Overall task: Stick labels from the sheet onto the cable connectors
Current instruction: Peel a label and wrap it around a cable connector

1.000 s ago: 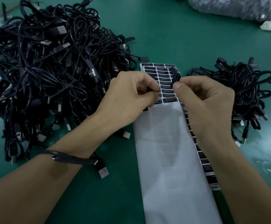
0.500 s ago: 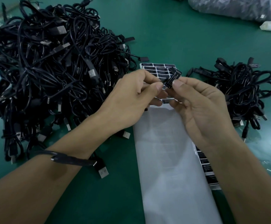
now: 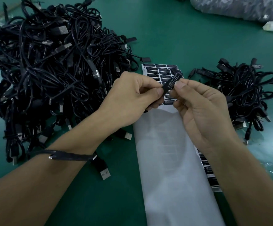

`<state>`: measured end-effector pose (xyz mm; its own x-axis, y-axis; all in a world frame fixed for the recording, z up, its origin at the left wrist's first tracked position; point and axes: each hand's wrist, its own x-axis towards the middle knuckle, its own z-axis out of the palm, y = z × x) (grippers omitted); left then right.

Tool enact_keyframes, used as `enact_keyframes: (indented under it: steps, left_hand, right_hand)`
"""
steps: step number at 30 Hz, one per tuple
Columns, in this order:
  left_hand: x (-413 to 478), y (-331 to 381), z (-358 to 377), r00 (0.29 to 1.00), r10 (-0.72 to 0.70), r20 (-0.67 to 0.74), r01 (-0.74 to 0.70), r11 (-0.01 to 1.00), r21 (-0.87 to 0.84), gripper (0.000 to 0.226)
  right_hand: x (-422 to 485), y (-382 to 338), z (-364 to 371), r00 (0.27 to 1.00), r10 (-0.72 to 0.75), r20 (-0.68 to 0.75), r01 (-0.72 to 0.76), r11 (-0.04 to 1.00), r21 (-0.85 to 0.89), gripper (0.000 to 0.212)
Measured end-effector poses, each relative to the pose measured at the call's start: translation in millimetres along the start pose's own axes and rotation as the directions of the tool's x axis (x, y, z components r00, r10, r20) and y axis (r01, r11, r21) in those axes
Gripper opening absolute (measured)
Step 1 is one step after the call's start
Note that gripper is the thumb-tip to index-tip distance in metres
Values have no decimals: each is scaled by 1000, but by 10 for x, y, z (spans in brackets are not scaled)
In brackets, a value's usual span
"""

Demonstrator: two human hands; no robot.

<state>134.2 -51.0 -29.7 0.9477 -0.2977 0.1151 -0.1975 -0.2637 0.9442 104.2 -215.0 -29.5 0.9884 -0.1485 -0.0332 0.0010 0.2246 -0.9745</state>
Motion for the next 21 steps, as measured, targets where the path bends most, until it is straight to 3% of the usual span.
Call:
enact_keyframes:
  steps: [3,8,21]
  left_hand:
    - [0,-4,0,1000,1,8,0,997,-72,17]
    - [-15,32,-1,997,-25,74,38,984,-174,11]
    - [-37,82,3,982,-138,130,171,942,-288,11]
  right_hand:
    - [-6,24,20,999,-32,-14,31,998,-58,20]
    - [-17,35,53,997,-77,-10,77,995,-69,13]
    - [-36,27,60,987,-158,-22,153,976,-156,23]
